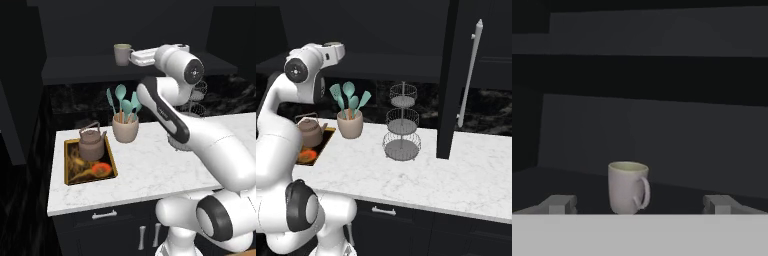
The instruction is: Pick the kettle from the counter and place it on the tray. Then pick the mug from the cabinet and place it on the tray. Then close the cabinet doors.
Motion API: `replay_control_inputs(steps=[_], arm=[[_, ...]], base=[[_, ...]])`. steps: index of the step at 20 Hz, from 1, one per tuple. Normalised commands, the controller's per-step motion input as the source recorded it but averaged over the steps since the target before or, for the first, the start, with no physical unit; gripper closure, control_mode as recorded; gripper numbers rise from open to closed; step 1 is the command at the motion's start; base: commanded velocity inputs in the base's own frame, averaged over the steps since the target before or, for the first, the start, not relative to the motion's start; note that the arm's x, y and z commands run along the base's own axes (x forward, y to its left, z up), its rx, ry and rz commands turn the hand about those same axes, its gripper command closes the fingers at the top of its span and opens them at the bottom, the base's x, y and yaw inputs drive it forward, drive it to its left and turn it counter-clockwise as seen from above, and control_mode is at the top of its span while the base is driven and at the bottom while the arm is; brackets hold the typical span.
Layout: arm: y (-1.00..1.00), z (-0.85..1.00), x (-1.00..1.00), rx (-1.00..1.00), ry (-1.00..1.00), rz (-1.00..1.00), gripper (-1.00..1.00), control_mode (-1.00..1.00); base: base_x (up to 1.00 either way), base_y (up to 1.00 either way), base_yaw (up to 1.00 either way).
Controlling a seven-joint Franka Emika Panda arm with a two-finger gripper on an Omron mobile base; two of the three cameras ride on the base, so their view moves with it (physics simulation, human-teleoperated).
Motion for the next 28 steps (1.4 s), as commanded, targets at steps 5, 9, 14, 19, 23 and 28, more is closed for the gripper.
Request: replay_control_inputs(steps=[5,9,14,19,23,28], arm=[[0.02,-0.01,0.27,0.0,0.0,0.01,-1.0,-1.0],[0.02,-0.05,0.2,0.0,0.0,0.01,-1.0,-1.0],[0.02,-0.12,0.2,0.0,0.0,0.03,-1.0,-1.0],[0.01,-0.13,0.18,0.0,0.0,0.03,-1.0,-1.0],[0.0,-0.04,0.17,0.0,-0.01,0.04,-1.0,-1.0],[0.0,-0.01,0.23,0.0,-0.01,0.06,-1.0,-1.0]], base=[[0.0,0.0,0.0],[0.0,0.0,0.0],[0.0,0.0,0.0],[0.0,0.0,0.0],[0.0,0.0,0.0],[0.0,0.0,0.0]])
